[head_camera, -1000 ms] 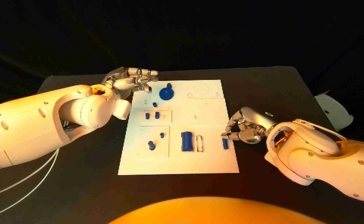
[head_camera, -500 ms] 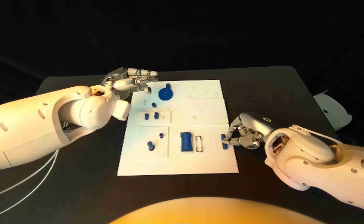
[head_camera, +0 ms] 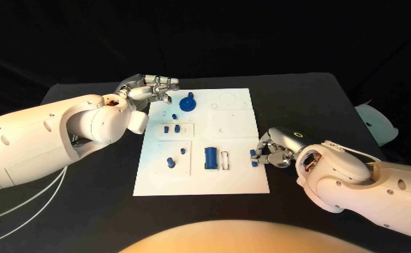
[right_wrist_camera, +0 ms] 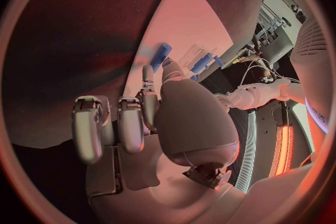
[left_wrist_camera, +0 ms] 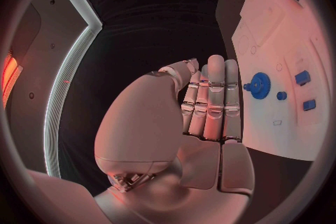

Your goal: Assemble the parts on the task board

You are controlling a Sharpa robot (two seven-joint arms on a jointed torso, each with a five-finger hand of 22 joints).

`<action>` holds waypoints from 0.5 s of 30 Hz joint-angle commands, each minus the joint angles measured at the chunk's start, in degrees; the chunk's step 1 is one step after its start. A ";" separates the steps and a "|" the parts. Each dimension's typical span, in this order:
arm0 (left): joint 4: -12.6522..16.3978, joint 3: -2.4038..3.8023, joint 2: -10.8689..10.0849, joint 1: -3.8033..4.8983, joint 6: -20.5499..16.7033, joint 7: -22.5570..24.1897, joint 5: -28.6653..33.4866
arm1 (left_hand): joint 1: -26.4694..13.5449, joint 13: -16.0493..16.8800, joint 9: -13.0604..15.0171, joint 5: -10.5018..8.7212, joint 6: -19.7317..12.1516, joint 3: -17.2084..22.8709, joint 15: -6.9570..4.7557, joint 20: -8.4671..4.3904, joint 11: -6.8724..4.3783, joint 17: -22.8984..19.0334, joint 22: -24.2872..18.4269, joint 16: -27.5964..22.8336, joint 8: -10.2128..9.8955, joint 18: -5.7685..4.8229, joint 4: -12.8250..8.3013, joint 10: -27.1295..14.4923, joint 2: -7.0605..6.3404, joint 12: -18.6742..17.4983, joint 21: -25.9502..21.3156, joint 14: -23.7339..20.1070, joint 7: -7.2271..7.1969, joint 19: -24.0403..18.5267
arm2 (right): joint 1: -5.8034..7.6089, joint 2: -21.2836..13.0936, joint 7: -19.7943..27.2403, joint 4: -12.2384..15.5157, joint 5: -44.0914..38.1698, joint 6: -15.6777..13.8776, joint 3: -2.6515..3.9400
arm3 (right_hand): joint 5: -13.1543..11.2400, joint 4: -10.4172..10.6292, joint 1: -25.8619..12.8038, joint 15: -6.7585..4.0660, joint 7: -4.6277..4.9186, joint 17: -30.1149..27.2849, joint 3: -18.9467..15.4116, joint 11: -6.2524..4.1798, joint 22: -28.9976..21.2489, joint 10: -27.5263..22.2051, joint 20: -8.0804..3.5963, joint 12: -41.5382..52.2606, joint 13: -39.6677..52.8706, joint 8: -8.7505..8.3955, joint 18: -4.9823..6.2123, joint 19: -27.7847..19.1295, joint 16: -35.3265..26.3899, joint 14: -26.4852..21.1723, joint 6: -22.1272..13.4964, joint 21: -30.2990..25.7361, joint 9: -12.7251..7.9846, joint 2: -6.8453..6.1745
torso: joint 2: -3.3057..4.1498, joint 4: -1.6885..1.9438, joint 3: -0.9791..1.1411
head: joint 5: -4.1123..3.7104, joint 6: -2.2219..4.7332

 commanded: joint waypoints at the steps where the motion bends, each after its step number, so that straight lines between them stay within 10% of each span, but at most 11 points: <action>1: 0.19 0.03 0.07 0.02 1.22 0.35 0.15 | -0.14 0.10 0.01 0.01 -0.37 -0.19 0.10 0.37 -0.02 -0.05 -0.08 -0.15 0.38 0.75 0.02 -0.21 0.32 0.34 -0.21 -0.42 -0.16 -0.23 | -0.11 0.43 -0.93 -0.39 -1.83 1.69 -0.02 | 0.22 -0.09 -0.83 -0.54 -0.09 9.13 -0.54 -1.25 13.89 1.46 -0.53 -0.14 -1.77 -0.18 0.52 4.15 0.24 4.67 0.47 -0.18 0.09 -0.05 | -0.01 -0.05 -0.01 | -0.13 -0.11; 15: 0.35 0.03 0.08 0.02 1.96 -0.09 0.15 | -0.67 0.13 0.07 0.05 -0.23 -0.25 0.10 0.42 -0.10 -0.15 -0.18 -0.11 0.71 0.75 0.39 -0.42 0.65 0.81 -0.41 -0.45 -0.29 -0.24 | -0.95 2.74 -1.66 -1.89 -6.78 8.78 -0.22 | -0.45 -0.23 -3.07 -0.56 -0.20 9.94 -3.11 -1.29 14.02 2.39 -0.58 1.96 -0.06 -0.25 0.42 4.36 0.67 4.85 1.20 0.24 0.49 -1.99 | -0.03 -0.03 -0.04 | 0.22 -0.33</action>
